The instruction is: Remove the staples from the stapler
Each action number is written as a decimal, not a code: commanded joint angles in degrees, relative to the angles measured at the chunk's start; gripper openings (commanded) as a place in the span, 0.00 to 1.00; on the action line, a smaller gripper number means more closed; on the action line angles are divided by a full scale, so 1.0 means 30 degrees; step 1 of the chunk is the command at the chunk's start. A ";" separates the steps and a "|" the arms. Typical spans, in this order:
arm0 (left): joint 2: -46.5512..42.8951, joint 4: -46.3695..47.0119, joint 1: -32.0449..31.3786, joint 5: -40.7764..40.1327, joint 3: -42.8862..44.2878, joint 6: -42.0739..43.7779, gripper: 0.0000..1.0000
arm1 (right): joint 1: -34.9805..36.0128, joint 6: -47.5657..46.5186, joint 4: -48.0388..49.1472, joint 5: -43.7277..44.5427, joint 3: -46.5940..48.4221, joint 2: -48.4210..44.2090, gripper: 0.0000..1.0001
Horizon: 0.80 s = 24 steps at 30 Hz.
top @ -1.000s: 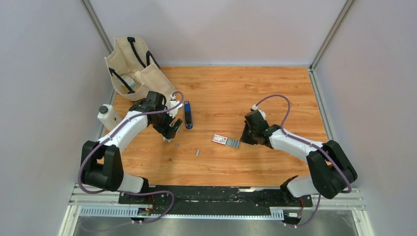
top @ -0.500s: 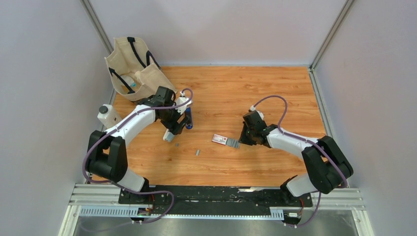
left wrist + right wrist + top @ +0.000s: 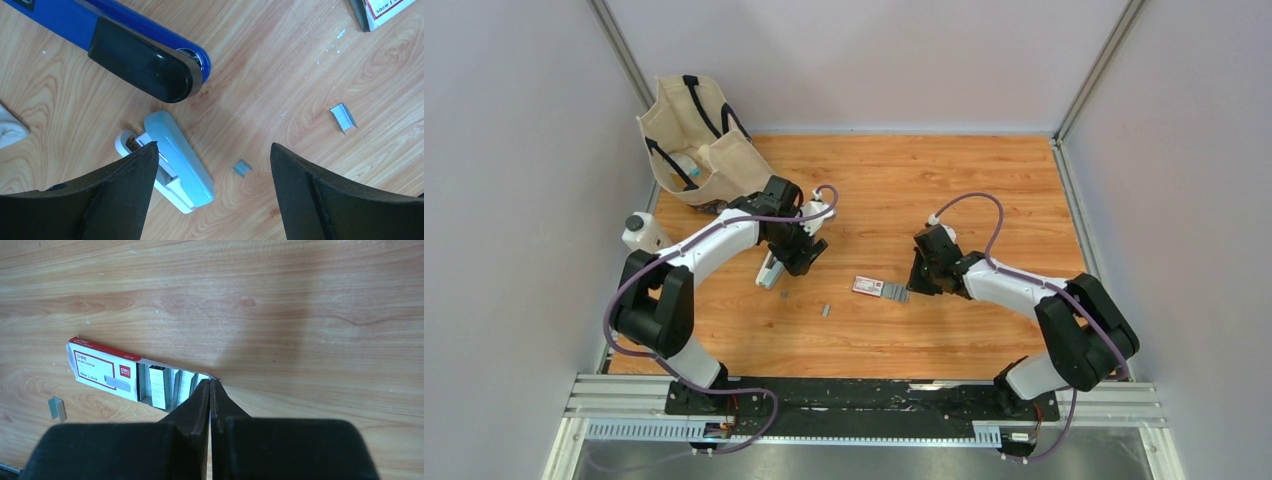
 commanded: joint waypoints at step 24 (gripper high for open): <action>0.1498 0.0177 -0.1613 -0.0289 0.1699 0.0527 0.90 | -0.0472 0.0112 -0.0327 -0.0042 -0.0121 -0.1241 0.10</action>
